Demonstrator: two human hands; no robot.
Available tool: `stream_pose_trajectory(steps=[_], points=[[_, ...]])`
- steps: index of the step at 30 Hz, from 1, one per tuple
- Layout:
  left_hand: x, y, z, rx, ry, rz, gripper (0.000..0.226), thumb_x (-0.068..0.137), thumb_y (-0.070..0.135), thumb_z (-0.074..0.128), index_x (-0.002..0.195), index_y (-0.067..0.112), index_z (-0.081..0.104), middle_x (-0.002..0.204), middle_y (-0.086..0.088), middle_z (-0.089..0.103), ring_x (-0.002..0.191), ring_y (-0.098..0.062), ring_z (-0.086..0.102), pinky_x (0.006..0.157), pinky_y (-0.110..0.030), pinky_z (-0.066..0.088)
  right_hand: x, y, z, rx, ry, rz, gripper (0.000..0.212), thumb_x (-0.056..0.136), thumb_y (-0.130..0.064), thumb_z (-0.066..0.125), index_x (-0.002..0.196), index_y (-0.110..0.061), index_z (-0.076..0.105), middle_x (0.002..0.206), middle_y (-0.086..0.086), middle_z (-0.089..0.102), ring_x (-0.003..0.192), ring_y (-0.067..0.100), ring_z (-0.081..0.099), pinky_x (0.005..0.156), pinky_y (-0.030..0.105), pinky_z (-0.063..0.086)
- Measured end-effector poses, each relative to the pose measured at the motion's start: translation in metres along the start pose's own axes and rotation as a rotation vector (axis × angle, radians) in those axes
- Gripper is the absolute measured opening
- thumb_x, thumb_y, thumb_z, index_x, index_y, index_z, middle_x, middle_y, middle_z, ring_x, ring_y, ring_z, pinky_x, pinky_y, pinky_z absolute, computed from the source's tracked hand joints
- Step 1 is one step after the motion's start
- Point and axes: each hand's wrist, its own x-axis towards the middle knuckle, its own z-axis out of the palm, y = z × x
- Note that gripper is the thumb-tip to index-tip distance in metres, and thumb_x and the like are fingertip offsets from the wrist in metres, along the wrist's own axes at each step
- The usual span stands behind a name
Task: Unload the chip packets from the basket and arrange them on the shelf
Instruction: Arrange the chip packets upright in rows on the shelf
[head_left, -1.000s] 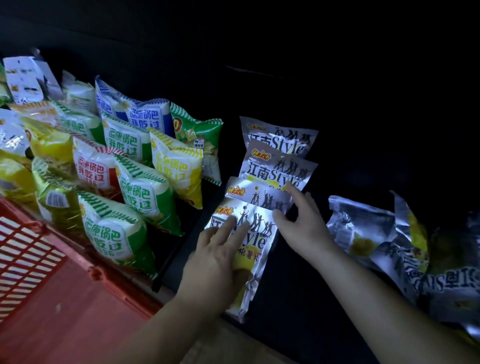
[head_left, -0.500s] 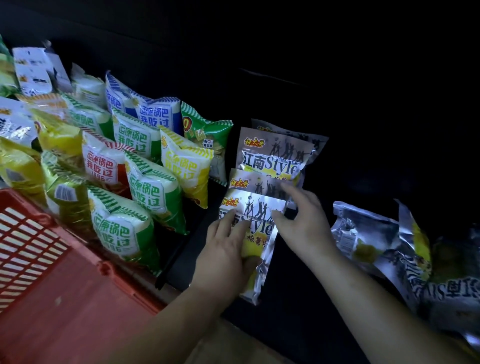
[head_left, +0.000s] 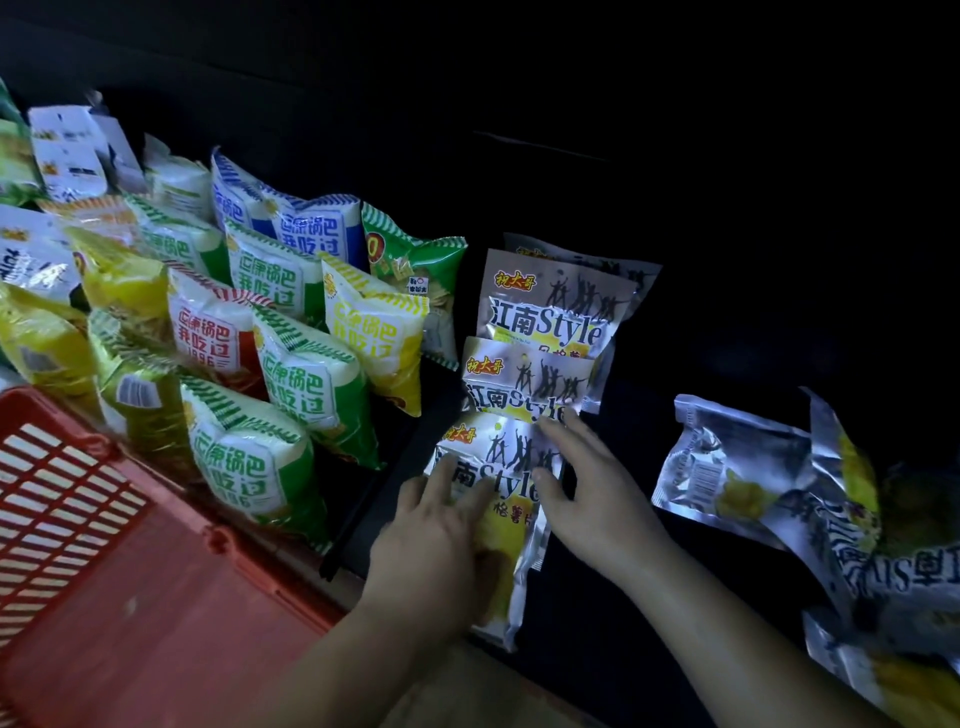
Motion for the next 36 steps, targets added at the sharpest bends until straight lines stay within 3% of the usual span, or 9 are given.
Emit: stream_pose_trajectory(steps=[3,6,10,16,20,23,26,31,36], points=[[0.008,-0.001,0.004,-0.046,0.088,0.014,0.071,0.087,0.051,0.064,0.149,0.048,0.03,0.163,0.005,0.017,0.142,-0.023,0.028,0.098,-0.037,0.052,0.0,0.002,-0.002,0.108,0.022,-0.021,0.056,0.102,-0.029,0.059,0.15,-0.05,0.039,0.163,-0.03,0.012,0.149,0.001,0.026,0.115,0.027,0.033],[0.016,0.001,0.007,-0.072,0.152,0.032,0.066,0.082,0.049,0.07,0.142,0.041,0.042,0.158,0.0,0.032,0.134,-0.028,0.041,0.088,-0.042,0.057,0.002,0.002,-0.003,0.179,0.083,-0.05,0.063,0.099,-0.023,0.064,0.139,-0.066,0.04,0.161,-0.032,0.011,0.148,0.001,0.03,0.11,0.028,0.042],[0.022,0.008,0.008,0.049,0.148,-0.008,0.065,0.09,0.06,0.054,0.149,0.045,0.031,0.163,0.007,0.022,0.139,-0.025,0.032,0.103,-0.047,0.042,-0.001,0.005,0.001,0.099,0.135,-0.047,0.052,0.095,-0.024,0.07,0.14,-0.046,0.055,0.162,-0.03,0.016,0.144,-0.005,0.031,0.109,0.03,0.045],[0.013,0.004,0.008,-0.004,0.177,0.003,0.067,0.077,0.058,0.064,0.139,0.036,0.052,0.15,-0.004,0.049,0.125,-0.034,0.05,0.102,-0.055,0.047,-0.014,0.007,-0.014,0.008,0.128,-0.015,0.055,0.096,-0.034,0.068,0.146,-0.045,0.049,0.162,-0.025,0.021,0.146,0.001,0.031,0.113,0.034,0.041],[0.012,0.005,0.01,-0.091,0.261,0.058,0.062,0.083,0.05,0.064,0.138,0.023,0.056,0.151,-0.012,0.049,0.131,-0.041,0.046,0.107,-0.056,0.044,-0.024,0.009,-0.036,0.006,0.136,0.03,0.051,0.094,-0.031,0.07,0.142,-0.036,0.055,0.145,-0.022,0.045,0.132,0.005,0.048,0.112,0.039,0.045],[0.014,0.018,0.012,-0.157,0.334,0.128,0.056,0.088,0.045,0.059,0.136,0.015,0.06,0.149,-0.018,0.05,0.135,-0.043,0.044,0.112,-0.055,0.039,-0.039,0.008,-0.054,-0.079,0.075,0.058,0.049,0.094,-0.032,0.07,0.141,-0.035,0.056,0.131,-0.029,0.047,0.127,-0.001,0.049,0.11,0.032,0.045],[0.017,0.041,0.011,-0.17,0.297,0.158,0.06,0.085,0.045,0.06,0.138,0.017,0.06,0.15,-0.016,0.05,0.138,-0.04,0.043,0.114,-0.051,0.039,-0.051,-0.001,-0.076,-0.094,0.015,0.142,0.05,0.094,-0.035,0.069,0.142,-0.039,0.053,0.135,-0.023,0.049,0.13,0.001,0.048,0.107,0.027,0.044],[0.009,0.051,0.018,-0.102,0.077,0.114,0.067,0.079,0.034,0.061,0.145,0.026,0.049,0.155,-0.01,0.044,0.138,-0.038,0.042,0.113,-0.051,0.038,-0.063,-0.013,-0.09,-0.006,0.089,0.211,0.047,0.092,-0.035,0.071,0.137,-0.042,0.056,0.136,-0.018,0.056,0.124,0.006,0.056,0.1,0.027,0.048],[0.005,0.057,0.023,-0.158,0.221,0.199,0.067,0.079,0.025,0.076,0.141,0.013,0.055,0.153,-0.024,0.043,0.141,-0.043,0.039,0.114,-0.054,0.04,-0.066,-0.016,-0.092,0.075,0.173,0.188,0.046,0.094,-0.033,0.069,0.138,-0.04,0.056,0.136,-0.02,0.055,0.119,0.002,0.056,0.094,0.023,0.047]])
